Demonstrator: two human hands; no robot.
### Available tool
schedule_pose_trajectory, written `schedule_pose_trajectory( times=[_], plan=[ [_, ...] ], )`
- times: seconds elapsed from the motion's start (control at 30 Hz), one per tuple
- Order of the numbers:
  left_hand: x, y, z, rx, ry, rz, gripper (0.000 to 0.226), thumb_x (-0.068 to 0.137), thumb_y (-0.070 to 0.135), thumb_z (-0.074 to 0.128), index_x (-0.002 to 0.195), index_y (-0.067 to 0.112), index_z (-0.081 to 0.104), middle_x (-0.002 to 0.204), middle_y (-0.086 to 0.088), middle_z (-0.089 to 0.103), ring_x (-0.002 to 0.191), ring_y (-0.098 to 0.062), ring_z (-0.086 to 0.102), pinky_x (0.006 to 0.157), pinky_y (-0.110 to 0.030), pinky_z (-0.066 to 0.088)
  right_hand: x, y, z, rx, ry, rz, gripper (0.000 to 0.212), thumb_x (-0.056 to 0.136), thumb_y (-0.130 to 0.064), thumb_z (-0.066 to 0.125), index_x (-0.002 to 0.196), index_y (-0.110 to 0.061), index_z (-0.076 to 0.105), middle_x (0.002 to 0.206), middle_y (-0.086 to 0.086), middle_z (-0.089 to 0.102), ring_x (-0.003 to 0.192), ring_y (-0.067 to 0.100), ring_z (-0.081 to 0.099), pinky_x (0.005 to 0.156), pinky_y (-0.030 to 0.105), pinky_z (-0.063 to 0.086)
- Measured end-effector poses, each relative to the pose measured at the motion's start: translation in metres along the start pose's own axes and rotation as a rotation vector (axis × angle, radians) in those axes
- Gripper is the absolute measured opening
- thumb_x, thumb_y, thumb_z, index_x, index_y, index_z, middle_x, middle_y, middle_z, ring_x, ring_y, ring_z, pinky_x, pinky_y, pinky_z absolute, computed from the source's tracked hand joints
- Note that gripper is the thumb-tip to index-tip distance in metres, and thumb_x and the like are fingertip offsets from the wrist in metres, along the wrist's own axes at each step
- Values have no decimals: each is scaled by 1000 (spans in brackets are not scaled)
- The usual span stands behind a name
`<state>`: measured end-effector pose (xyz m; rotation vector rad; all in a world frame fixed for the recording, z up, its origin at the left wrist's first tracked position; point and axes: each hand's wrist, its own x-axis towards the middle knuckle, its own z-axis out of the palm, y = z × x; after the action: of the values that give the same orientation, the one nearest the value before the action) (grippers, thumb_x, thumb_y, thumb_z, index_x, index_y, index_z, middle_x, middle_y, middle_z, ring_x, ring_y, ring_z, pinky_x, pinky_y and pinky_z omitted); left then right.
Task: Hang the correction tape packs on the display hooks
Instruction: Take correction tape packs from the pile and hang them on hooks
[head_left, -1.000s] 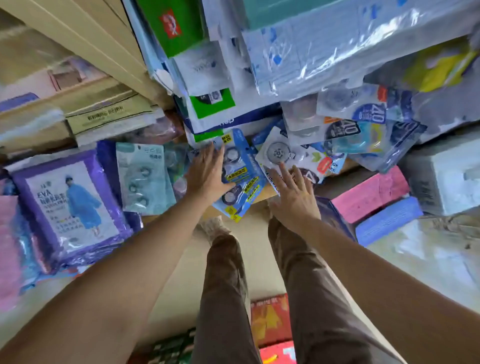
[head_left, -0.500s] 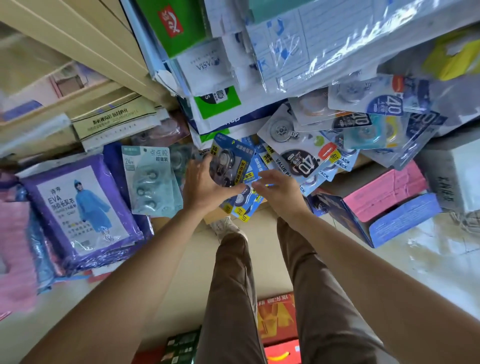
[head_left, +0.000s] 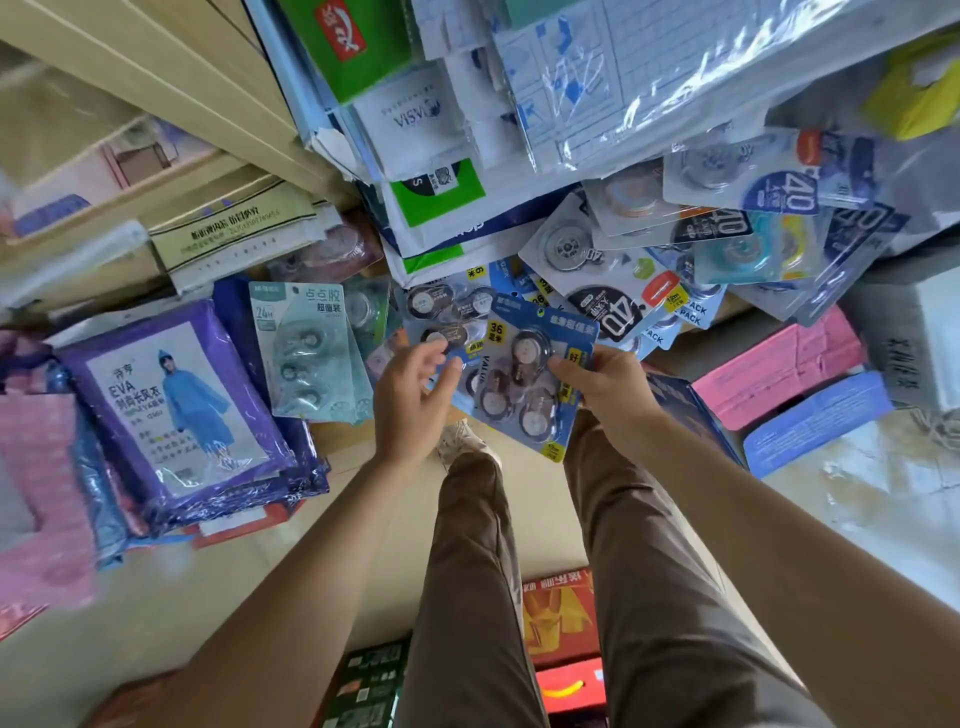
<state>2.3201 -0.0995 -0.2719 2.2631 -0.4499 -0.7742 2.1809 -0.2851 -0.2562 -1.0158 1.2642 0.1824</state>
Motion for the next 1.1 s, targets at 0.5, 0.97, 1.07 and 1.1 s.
schedule_pose_trajectory(
  times=[0.5,0.97,1.07,1.1],
  plan=[
    [90,1,26,729,-288,70,94,77,62,72,151,17,38,152,-15,44,136,-39,39,106,-51,40,-7,22,-63,-233,218,-141,24,88,-23,73,79,-2,67,68,18,59,63,14,46,61,31,39],
    [64,-10,30,559,-137,-100,65,65,51,88,114,20,60,119,-6,67,113,-33,58,83,-42,50,-11,19,-50,-258,215,-131,35,93,-13,68,63,-27,57,44,-22,53,43,-5,47,44,8,32],
    [59,-3,29,436,-80,-153,80,61,41,94,124,15,50,125,-7,63,113,-31,60,83,-44,53,-11,19,-53,-261,219,-140,34,92,-16,69,62,-25,58,47,-14,54,46,-3,45,47,14,34],
    [56,-2,29,385,-68,-182,87,61,38,95,130,14,46,129,-8,62,116,-30,60,86,-45,54,-12,17,-54,-268,224,-145,34,92,-18,70,61,-22,57,51,-10,52,48,0,43,48,18,35]
  ],
)
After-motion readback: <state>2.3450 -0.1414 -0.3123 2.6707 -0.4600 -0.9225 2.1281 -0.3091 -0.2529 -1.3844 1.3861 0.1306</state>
